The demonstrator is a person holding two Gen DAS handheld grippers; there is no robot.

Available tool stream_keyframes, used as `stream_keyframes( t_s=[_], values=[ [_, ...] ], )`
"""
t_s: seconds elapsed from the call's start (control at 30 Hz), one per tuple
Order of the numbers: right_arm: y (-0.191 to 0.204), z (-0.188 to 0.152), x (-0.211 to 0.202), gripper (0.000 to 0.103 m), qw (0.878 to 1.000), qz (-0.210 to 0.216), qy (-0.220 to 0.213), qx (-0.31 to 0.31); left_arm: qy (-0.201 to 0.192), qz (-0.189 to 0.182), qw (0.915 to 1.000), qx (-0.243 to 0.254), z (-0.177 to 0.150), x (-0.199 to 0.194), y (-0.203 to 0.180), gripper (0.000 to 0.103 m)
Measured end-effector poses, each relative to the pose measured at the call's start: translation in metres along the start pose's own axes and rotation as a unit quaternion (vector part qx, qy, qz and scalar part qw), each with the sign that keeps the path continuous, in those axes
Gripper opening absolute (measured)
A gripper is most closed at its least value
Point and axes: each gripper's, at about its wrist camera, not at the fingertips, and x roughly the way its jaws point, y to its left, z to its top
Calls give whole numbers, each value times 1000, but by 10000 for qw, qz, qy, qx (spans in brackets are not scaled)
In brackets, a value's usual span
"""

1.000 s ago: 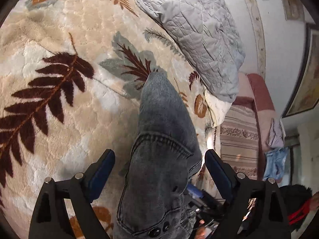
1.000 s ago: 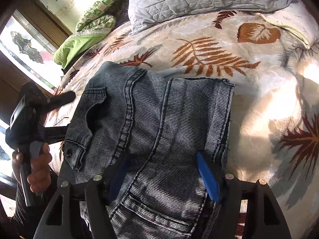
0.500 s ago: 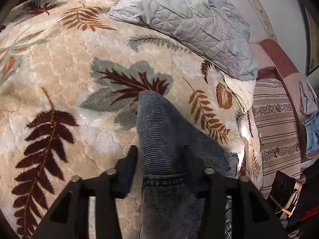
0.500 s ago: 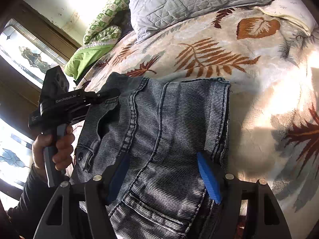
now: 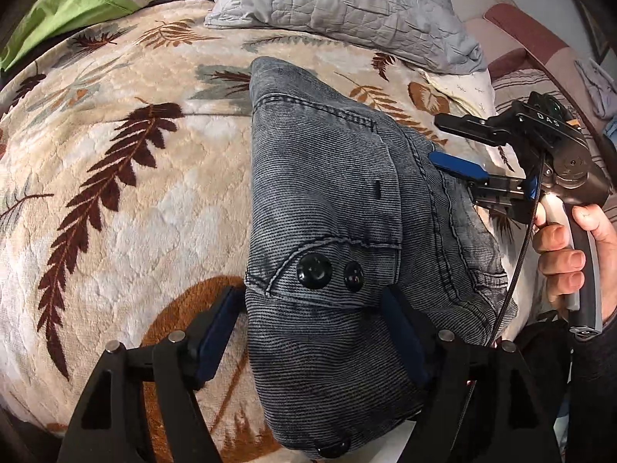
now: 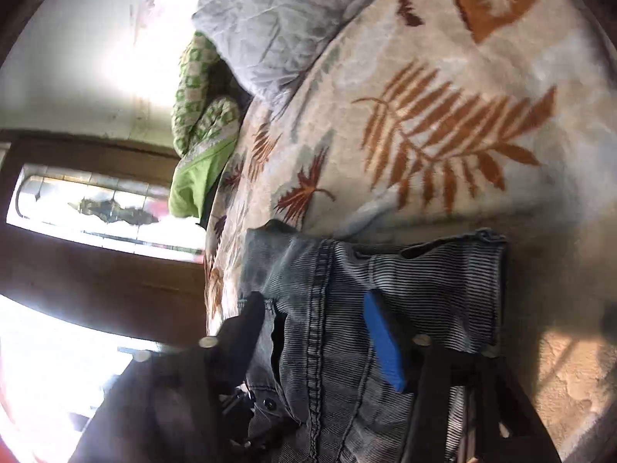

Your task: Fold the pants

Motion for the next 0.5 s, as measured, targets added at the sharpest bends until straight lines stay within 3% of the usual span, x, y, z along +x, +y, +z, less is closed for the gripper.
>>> stream_keyframes(
  t_s=[0.07,0.1,0.13,0.2,0.3,0.37,0.43,0.5],
  values=[
    [9,-8,-21,55,9996,239,-115,-23,-144,-138,9998,-8,1,-16,1,77],
    [18,-16,-34,74,9994,69,-245,-247,-280,-150,9995,70,0,-24,-1,77],
    [25,-27,-47,75,9983,-95,-367,-441,-371,-172,9991,132,-1,-30,-2,77],
    [30,-51,-60,76,9974,73,-226,-678,-358,-179,9990,179,-6,-29,-3,78],
    [21,-96,-60,76,9969,46,34,-787,-16,257,9996,153,-16,-1,-5,82],
    [-6,-121,-34,76,9950,-425,534,-736,-110,252,9995,-130,-19,0,-1,87],
    [-14,-130,-41,73,9971,-168,99,-734,-178,288,9991,-247,-19,-11,-2,86],
    [-10,-130,-51,73,9980,-174,12,-613,-375,403,9982,-219,-20,-27,-6,86]
  ],
)
